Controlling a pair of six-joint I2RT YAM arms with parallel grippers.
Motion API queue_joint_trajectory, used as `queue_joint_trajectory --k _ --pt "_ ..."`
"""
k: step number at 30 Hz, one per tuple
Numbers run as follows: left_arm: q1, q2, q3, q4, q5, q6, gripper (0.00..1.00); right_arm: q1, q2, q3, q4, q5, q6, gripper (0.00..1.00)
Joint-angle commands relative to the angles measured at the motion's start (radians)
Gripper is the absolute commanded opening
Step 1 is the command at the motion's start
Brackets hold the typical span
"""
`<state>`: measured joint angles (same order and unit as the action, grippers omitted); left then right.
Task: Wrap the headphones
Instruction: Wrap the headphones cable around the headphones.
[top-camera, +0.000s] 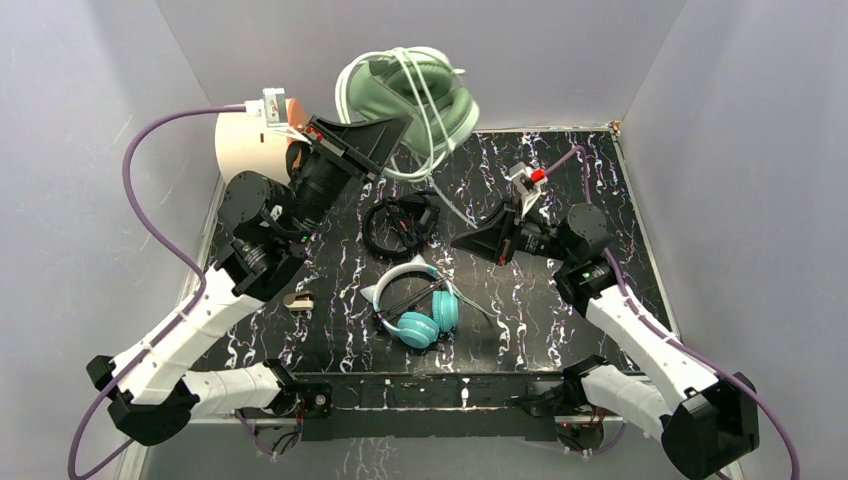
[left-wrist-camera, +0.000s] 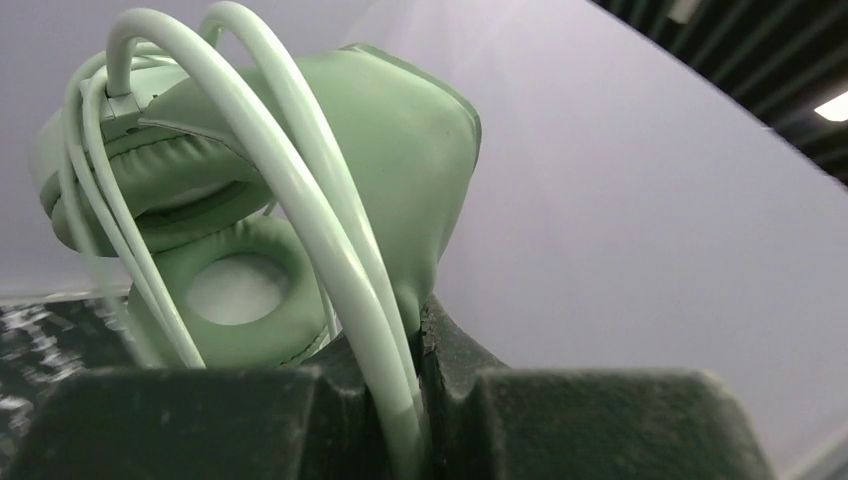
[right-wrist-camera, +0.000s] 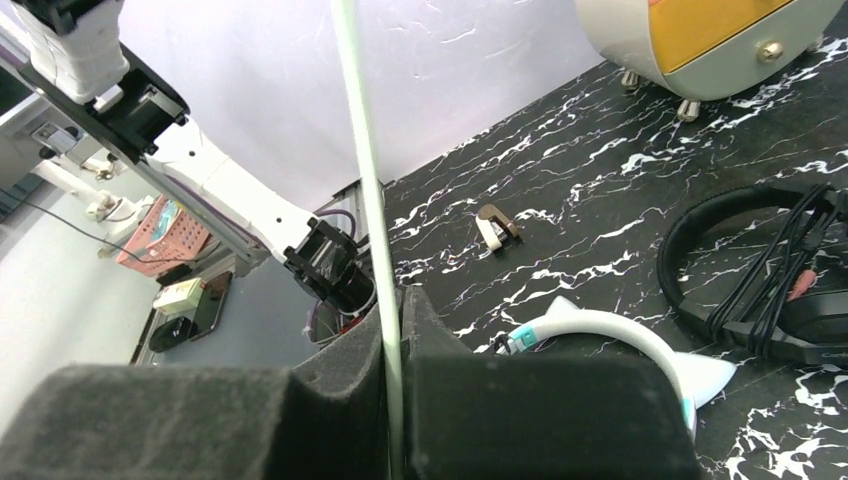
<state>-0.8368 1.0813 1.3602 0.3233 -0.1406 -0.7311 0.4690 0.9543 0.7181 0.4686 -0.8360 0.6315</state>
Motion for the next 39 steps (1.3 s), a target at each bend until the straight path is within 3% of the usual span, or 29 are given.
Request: queue_joint_trajectory --k 1,17,27,31,34,37,39 --pt "0.002 0.025 0.126 0.308 0.176 -0.107 0.00 0.032 0.018 -0.064 0.288 -0.003 0.073 0.12" --pt "0.002 0.082 0.206 0.412 0.218 -0.225 0.00 0.148 0.191 -0.170 0.525 0.071 0.026 0.24" --pt "0.002 0.089 0.251 0.421 0.218 -0.212 0.00 0.225 0.452 -0.183 0.787 0.114 0.005 0.21" --pt "0.001 0.091 0.295 0.367 0.212 -0.152 0.00 0.235 0.469 -0.272 0.850 0.160 0.002 0.23" --pt "0.003 0.089 0.298 0.371 0.204 -0.096 0.00 0.235 0.410 -0.318 0.745 0.166 -0.003 0.15" --pt "0.003 0.092 0.299 0.343 0.185 0.028 0.00 0.243 0.223 -0.405 0.565 0.215 -0.047 0.10" --pt "0.003 0.095 0.294 0.305 0.168 0.182 0.00 0.243 0.048 -0.402 0.245 0.280 -0.120 0.00"
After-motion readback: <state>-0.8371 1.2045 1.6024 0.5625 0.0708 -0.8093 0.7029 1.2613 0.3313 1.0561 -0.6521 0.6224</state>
